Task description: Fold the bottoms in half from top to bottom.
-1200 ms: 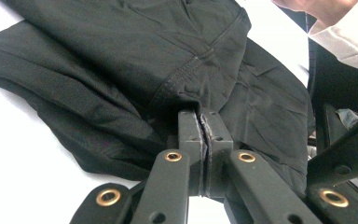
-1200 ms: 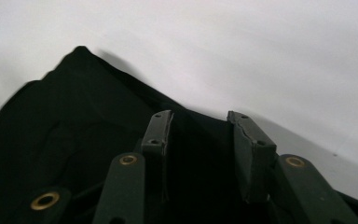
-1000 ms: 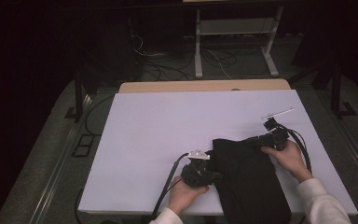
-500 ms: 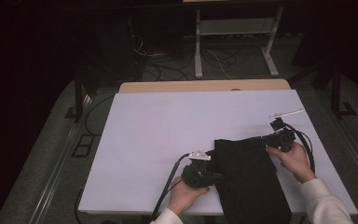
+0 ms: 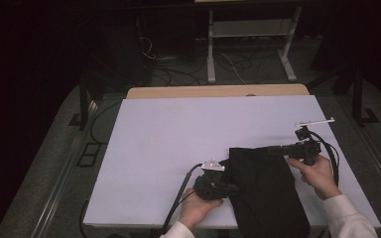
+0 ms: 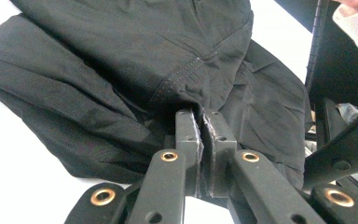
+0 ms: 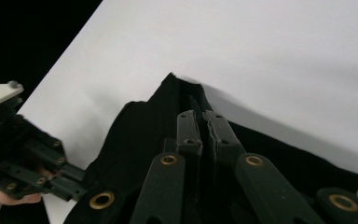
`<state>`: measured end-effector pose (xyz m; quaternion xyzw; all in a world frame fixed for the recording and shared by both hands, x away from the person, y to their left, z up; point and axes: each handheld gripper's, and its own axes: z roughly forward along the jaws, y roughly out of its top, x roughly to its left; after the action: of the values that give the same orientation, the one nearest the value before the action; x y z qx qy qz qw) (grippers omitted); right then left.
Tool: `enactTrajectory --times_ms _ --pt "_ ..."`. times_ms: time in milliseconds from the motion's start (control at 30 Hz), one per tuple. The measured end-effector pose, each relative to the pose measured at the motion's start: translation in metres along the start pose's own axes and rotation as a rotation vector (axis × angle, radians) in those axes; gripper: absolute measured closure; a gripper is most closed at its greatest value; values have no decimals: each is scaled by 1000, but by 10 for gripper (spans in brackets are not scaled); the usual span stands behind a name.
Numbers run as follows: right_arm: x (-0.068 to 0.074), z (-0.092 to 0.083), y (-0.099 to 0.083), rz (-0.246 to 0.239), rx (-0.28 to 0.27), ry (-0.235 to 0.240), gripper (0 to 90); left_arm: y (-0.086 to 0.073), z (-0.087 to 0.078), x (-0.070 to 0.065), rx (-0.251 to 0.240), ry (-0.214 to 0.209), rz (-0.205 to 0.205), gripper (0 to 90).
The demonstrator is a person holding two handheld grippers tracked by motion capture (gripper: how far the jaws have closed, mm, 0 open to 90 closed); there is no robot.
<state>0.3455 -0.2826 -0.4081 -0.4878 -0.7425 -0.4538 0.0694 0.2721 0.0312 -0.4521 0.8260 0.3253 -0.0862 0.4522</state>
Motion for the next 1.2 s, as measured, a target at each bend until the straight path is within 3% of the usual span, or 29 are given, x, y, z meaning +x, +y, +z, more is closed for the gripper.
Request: enactTrajectory --times_ms 233,333,533,633,800,1067,1133,1200 --pt "11 -6 -8 7 -8 48 837 -1 1 -2 -6 4 18 807" --pt "14 -9 -11 8 -8 49 837 -2 0 -2 -10 -1 22 756" --pt "20 -17 -17 -10 -29 37 837 0 -5 1 -36 -13 -12 647" --pt "24 -19 -20 -24 -30 42 837 1 -9 1 -39 -12 5 573" --pt "30 -23 -25 -41 -45 42 837 3 -15 0 -63 15 26 464" --pt "34 -32 -37 -62 -74 67 837 10 -26 7 -113 39 19 333" --pt "36 -35 -41 -60 -81 77 837 13 -29 8 -132 54 27 304" --pt "38 -38 -46 -57 -81 81 837 15 -33 9 -150 98 44 295"
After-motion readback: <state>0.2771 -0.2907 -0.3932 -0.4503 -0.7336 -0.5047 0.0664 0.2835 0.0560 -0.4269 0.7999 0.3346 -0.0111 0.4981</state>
